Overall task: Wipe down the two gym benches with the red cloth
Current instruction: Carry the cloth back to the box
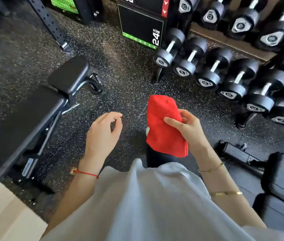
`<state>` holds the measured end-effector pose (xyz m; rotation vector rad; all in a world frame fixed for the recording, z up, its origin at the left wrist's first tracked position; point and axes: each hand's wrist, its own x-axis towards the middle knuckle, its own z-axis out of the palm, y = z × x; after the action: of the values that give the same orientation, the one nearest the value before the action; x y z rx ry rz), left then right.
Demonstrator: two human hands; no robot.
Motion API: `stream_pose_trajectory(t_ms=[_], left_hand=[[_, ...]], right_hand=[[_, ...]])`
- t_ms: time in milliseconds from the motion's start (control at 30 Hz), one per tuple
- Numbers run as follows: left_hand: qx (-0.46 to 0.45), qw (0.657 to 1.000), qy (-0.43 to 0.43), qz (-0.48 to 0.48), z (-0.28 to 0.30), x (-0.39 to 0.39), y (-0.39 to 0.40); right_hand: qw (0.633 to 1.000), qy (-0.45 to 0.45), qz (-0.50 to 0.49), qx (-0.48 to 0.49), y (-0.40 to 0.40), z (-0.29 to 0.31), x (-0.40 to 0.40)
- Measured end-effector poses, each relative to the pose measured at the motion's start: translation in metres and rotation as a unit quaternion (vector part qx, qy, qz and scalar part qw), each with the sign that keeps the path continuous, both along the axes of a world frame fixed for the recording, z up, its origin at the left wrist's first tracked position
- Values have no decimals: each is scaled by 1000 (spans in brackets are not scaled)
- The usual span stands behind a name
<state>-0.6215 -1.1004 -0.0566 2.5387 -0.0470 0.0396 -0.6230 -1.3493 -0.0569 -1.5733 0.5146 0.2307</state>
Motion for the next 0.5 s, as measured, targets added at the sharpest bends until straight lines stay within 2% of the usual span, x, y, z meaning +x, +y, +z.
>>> stream_pose_trajectory(t_ms=[500], left_hand=[[-24,993,-44,106,8,265,-11]], right_hand=[[990,-42,133,-37,5,21,325]])
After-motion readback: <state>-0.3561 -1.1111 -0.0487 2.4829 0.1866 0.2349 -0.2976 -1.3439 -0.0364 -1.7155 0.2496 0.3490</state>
